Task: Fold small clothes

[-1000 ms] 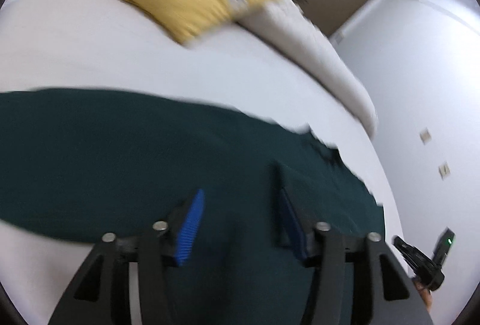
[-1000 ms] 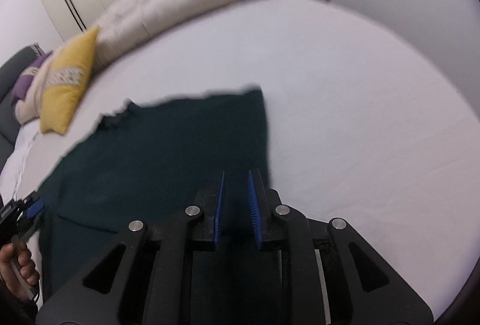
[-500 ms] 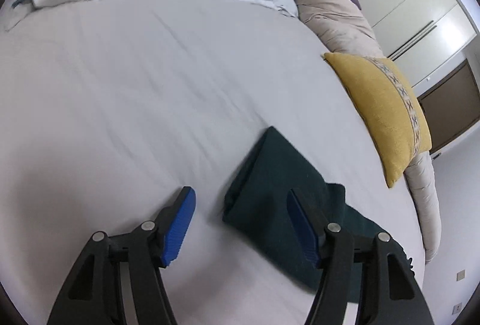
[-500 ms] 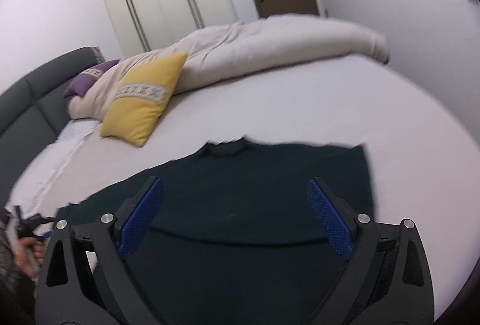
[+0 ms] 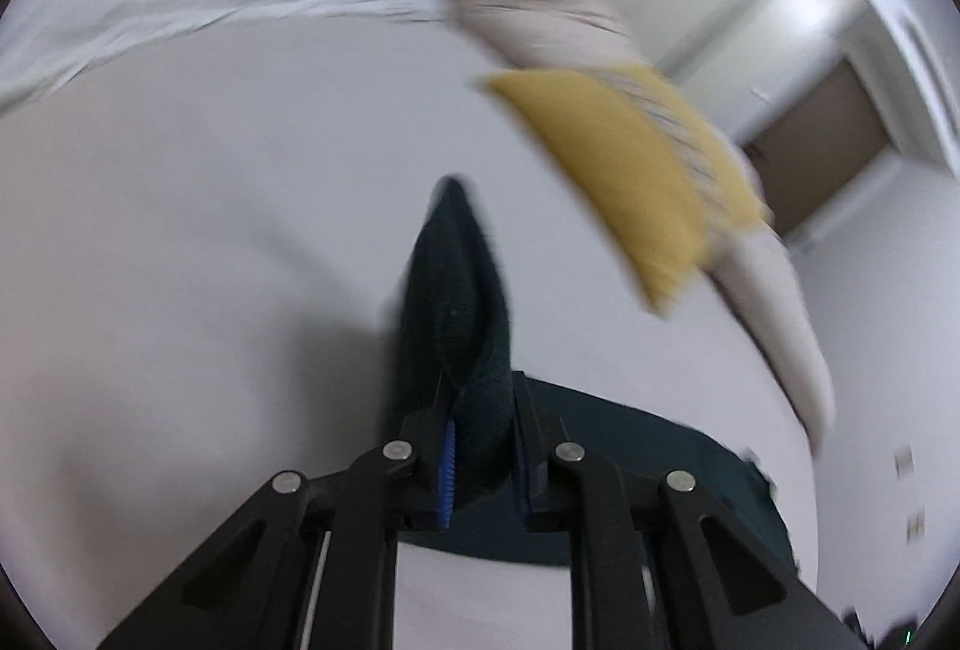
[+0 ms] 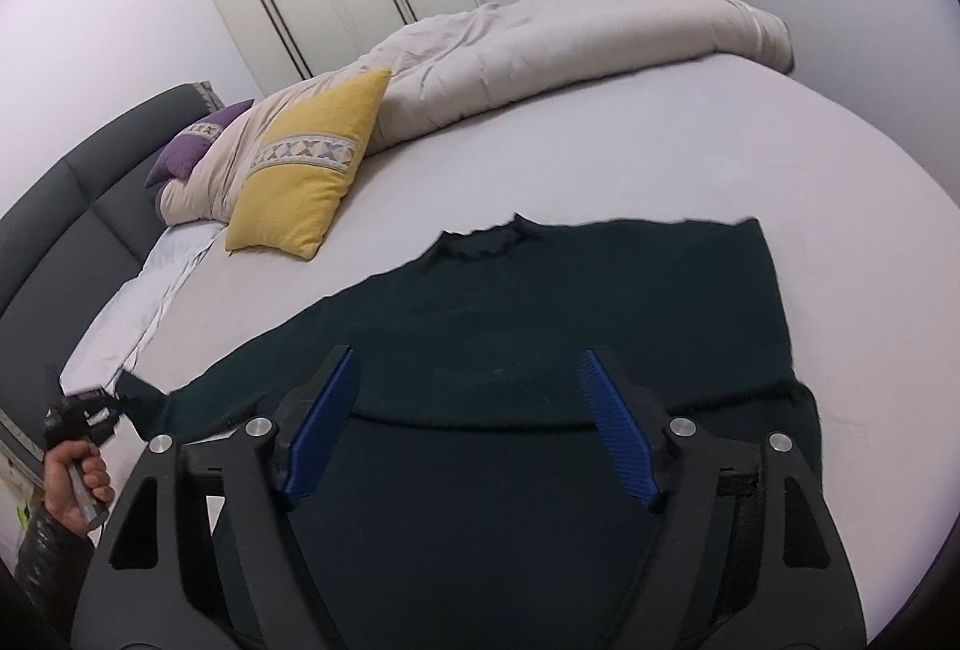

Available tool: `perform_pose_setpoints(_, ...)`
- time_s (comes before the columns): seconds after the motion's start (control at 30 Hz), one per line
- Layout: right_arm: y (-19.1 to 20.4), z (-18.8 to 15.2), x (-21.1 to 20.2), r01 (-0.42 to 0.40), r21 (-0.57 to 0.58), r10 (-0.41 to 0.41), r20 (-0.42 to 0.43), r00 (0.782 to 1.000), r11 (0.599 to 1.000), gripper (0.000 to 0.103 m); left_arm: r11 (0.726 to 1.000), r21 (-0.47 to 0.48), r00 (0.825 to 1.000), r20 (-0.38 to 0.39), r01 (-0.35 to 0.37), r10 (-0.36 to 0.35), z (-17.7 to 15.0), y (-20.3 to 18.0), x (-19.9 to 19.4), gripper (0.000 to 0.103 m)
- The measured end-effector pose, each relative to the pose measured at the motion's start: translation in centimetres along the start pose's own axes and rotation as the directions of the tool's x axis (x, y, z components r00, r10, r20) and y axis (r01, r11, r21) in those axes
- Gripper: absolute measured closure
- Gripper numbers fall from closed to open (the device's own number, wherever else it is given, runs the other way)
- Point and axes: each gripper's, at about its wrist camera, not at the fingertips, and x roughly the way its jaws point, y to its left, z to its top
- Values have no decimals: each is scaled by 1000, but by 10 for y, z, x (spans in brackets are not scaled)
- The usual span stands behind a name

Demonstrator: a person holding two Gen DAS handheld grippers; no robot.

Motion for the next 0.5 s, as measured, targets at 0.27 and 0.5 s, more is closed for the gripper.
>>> perform_pose_setpoints(0.27, -49, -23, -4, 14, 96, -10, -45, 999, 995, 29, 910, 344, 969, -166, 230, -182, -117, -208, 30, 88)
perform_pose_setpoints(0.5, -86, -43, 12, 45, 183, -15, -162, 987, 982, 29, 866, 391, 897, -421, 313, -134, -231, -261, 97, 68)
